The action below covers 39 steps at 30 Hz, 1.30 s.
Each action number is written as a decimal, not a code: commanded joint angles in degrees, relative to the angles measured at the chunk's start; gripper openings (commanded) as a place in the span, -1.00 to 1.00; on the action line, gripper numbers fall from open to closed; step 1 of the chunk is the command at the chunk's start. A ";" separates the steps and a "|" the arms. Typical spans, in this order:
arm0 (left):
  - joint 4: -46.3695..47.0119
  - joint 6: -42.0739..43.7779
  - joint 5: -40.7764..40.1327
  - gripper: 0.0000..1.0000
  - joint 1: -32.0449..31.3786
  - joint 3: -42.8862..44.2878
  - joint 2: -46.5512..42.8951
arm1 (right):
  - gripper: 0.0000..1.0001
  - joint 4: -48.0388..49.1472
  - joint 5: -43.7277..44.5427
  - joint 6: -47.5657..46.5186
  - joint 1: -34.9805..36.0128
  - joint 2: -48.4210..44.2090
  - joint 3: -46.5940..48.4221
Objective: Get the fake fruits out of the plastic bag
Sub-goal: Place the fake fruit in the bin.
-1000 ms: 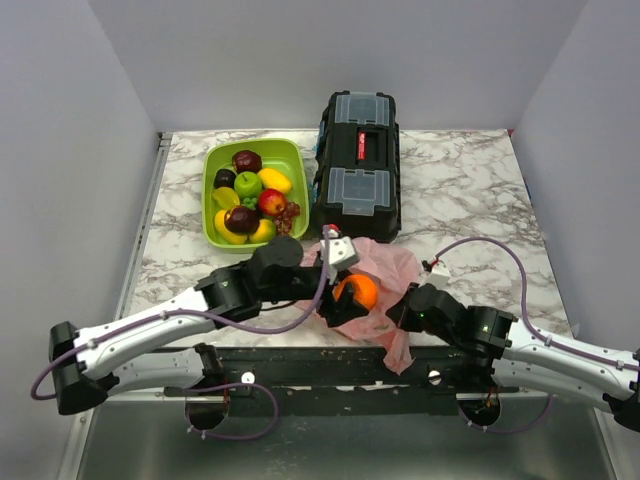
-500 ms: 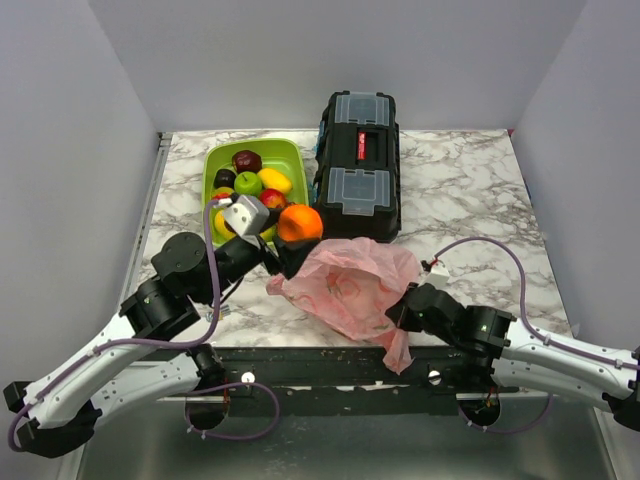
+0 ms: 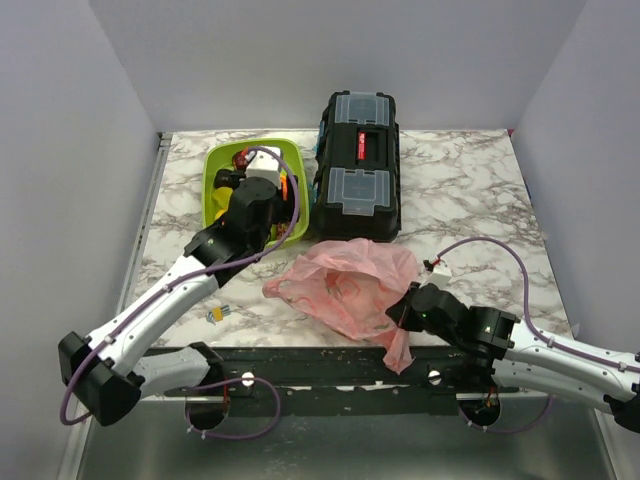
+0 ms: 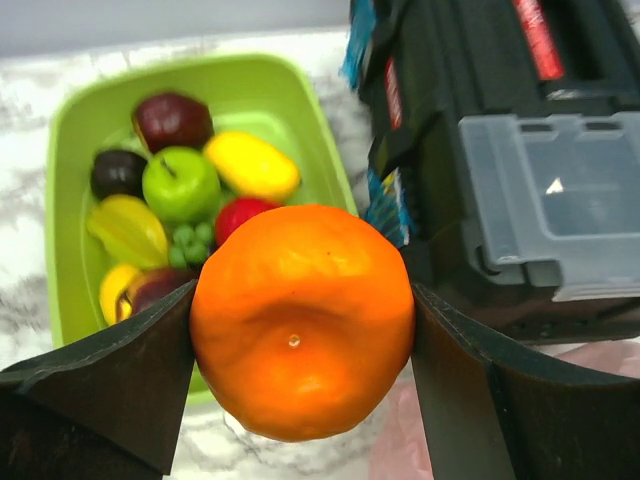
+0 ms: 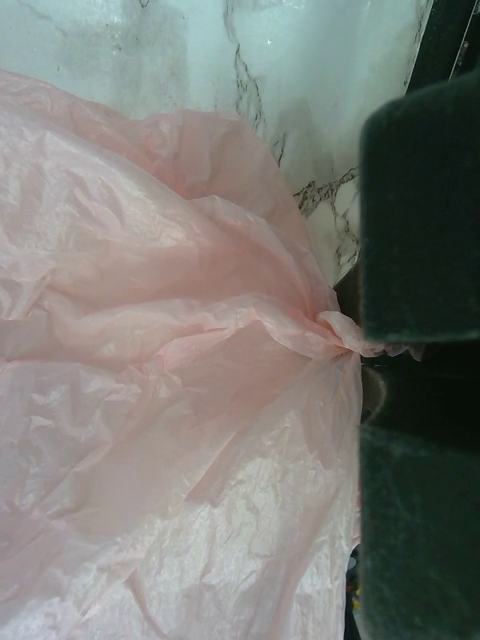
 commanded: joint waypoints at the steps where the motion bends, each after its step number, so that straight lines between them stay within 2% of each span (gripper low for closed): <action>1: -8.05 -11.56 5.70 -1.00 6.98 5.62 4.15 | -0.99 -1.38 0.67 0.57 0.06 -0.51 0.36; 6: -18.25 -26.15 17.71 -1.00 17.37 15.94 14.66 | -0.99 -0.03 0.77 -0.14 0.06 -0.24 0.45; 13: -17.51 -42.06 31.78 -1.00 27.74 18.41 25.42 | -0.99 -1.16 0.86 -0.21 0.08 0.01 1.07; 19: -16.52 -39.93 29.95 -1.00 29.97 22.54 30.98 | -0.99 -2.73 1.63 0.66 0.03 -2.17 0.73; 22: -16.18 -39.42 31.68 -0.95 32.16 21.44 32.53 | -0.99 -3.14 2.11 0.96 0.02 -2.86 0.80; 29: -13.96 -38.88 34.08 -0.37 35.41 19.71 36.76 | -0.99 -2.58 1.99 0.26 0.01 -1.46 1.59; 33: -13.64 -38.41 34.42 0.07 35.55 20.00 38.16 | -0.99 -2.51 1.76 0.05 0.02 -0.74 1.87; 35: -13.58 -38.30 34.49 0.15 35.72 19.95 38.23 | -0.99 -2.47 1.75 0.11 0.06 -0.89 1.83; 39: -13.88 -38.01 34.33 0.50 35.80 20.24 37.39 | -0.99 -2.40 1.71 0.36 0.02 -1.90 1.44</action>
